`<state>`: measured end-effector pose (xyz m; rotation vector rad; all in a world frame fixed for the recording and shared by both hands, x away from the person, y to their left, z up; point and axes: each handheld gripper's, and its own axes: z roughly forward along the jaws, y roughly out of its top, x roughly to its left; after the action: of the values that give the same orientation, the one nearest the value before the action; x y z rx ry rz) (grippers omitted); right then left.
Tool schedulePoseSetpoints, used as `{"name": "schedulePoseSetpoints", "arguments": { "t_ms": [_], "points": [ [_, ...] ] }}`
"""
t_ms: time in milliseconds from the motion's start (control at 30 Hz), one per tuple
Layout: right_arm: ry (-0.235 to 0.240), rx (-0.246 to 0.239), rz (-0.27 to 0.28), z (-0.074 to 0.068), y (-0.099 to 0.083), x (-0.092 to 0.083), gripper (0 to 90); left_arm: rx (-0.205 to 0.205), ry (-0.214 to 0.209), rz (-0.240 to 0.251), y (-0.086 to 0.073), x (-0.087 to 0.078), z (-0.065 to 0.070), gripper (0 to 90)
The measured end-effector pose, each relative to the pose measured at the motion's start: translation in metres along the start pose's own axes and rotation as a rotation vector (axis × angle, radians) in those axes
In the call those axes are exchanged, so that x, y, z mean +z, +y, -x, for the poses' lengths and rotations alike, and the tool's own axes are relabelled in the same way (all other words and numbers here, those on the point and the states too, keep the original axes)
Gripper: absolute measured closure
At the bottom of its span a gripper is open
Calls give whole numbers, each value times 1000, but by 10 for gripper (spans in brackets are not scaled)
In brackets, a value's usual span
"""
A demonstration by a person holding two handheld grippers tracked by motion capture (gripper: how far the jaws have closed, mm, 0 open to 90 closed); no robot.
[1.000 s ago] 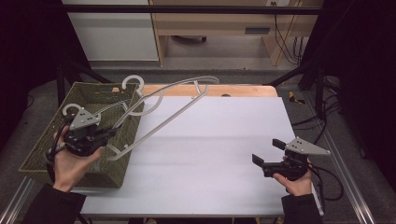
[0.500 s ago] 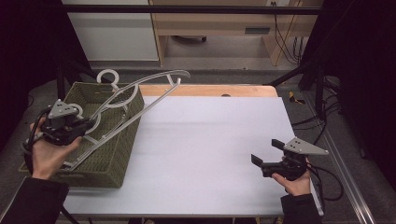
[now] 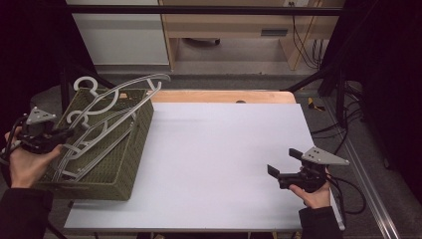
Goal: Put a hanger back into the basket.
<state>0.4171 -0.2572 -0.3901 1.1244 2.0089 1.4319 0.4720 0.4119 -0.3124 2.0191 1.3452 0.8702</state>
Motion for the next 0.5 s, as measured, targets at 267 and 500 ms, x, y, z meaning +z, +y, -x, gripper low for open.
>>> {"name": "schedulePoseSetpoints", "arguments": {
  "t_ms": [267,500],
  "points": [
    [-2,-6,-17,0,-1,3,13,-25,20,-10,-19,2,-24,826],
    [0,-9,-15,1,-1,2,13,-28,56,-38,-29,9,-36,825]
  ]
}}
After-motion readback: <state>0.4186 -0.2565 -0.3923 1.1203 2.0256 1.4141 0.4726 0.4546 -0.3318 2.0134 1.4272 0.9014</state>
